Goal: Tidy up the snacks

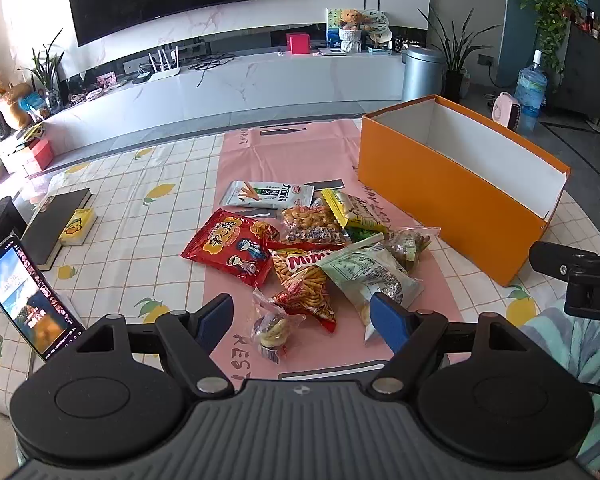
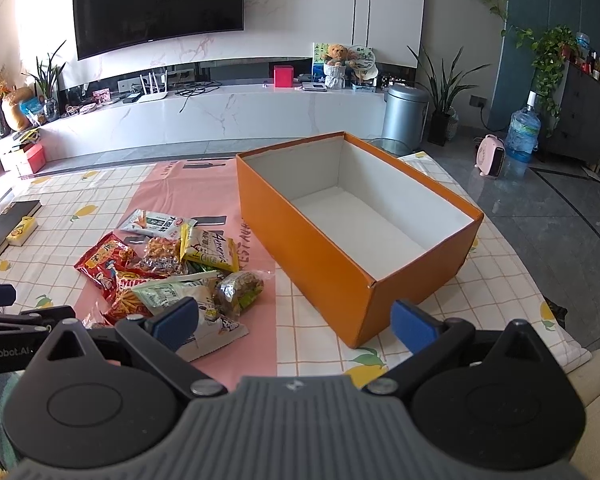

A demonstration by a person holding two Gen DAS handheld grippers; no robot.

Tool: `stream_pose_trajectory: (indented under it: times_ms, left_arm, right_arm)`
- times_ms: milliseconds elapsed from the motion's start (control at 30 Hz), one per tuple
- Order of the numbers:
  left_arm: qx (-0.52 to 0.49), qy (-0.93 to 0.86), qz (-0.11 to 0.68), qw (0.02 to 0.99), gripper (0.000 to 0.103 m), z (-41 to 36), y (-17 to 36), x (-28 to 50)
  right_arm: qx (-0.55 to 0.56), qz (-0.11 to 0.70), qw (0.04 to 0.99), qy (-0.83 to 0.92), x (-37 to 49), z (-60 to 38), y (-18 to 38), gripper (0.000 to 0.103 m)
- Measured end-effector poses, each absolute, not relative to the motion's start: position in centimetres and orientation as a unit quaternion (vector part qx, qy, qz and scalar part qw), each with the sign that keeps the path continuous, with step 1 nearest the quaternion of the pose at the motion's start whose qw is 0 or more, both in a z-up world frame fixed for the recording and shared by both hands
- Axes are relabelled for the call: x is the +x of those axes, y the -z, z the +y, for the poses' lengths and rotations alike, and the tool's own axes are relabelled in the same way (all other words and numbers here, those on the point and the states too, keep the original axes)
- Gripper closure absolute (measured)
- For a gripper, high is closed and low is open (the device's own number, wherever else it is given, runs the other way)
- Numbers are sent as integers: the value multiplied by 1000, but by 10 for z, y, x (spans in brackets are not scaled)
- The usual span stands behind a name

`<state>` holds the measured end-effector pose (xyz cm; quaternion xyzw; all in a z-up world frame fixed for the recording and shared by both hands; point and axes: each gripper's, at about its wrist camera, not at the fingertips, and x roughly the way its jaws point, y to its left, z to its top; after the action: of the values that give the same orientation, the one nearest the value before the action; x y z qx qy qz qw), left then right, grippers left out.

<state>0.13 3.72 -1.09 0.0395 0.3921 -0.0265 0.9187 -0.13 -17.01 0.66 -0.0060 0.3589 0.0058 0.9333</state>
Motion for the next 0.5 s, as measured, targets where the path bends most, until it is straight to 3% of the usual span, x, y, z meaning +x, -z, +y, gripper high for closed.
stream_pose_trajectory:
  times_ms: [333,433,500]
  left_arm:
    - [42,45,402,913,20,42,17,11]
    - [37,55,413,908,34,46,22,16]
    - [28,61,422,904,42,50,25,20]
  right_arm:
    - [2,372,928,-19,10,-165,2,4]
    - [11,380,925,-28,15,-165,7,5]
    - [16,383,923,-39,18,-164,11,12]
